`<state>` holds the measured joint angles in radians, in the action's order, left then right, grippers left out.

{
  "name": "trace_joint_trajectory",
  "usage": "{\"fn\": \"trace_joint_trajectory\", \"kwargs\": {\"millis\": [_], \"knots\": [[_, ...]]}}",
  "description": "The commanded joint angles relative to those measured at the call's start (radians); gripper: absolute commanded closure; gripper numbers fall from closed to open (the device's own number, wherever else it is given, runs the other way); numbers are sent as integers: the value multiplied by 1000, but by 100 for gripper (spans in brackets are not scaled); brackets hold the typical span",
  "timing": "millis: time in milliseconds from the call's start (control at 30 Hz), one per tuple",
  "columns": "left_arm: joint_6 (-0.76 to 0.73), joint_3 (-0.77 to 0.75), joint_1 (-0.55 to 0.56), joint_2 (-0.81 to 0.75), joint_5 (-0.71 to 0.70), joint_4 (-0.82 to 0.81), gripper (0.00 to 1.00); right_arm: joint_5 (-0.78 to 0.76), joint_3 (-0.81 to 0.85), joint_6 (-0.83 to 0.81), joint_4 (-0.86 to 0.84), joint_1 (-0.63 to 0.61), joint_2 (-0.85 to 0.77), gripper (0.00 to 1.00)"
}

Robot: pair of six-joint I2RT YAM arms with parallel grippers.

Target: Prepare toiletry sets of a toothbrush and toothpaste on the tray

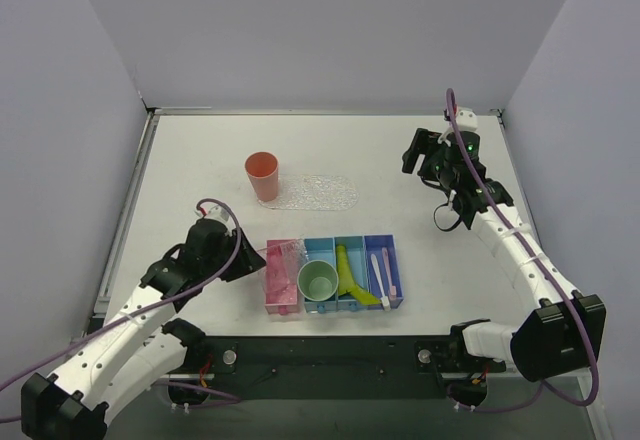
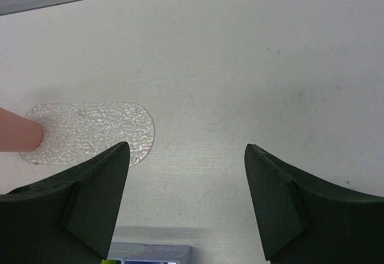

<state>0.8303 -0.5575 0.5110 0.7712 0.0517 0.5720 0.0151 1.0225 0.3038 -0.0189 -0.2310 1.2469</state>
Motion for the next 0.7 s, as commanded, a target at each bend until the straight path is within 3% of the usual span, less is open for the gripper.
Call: {"fn": "trace_joint_trajectory", "kwargs": {"millis": [0, 300, 667], "knots": [[1, 2, 4, -23, 23, -50, 51, -12, -4, -5, -24, -4, -63, 28], [-20, -8, 4, 68, 53, -84, 53, -23, -4, 6, -21, -7, -64, 28], [-66, -65, 4, 172, 66, -89, 79, -40, -2, -11, -26, -7, -76, 28]]}}
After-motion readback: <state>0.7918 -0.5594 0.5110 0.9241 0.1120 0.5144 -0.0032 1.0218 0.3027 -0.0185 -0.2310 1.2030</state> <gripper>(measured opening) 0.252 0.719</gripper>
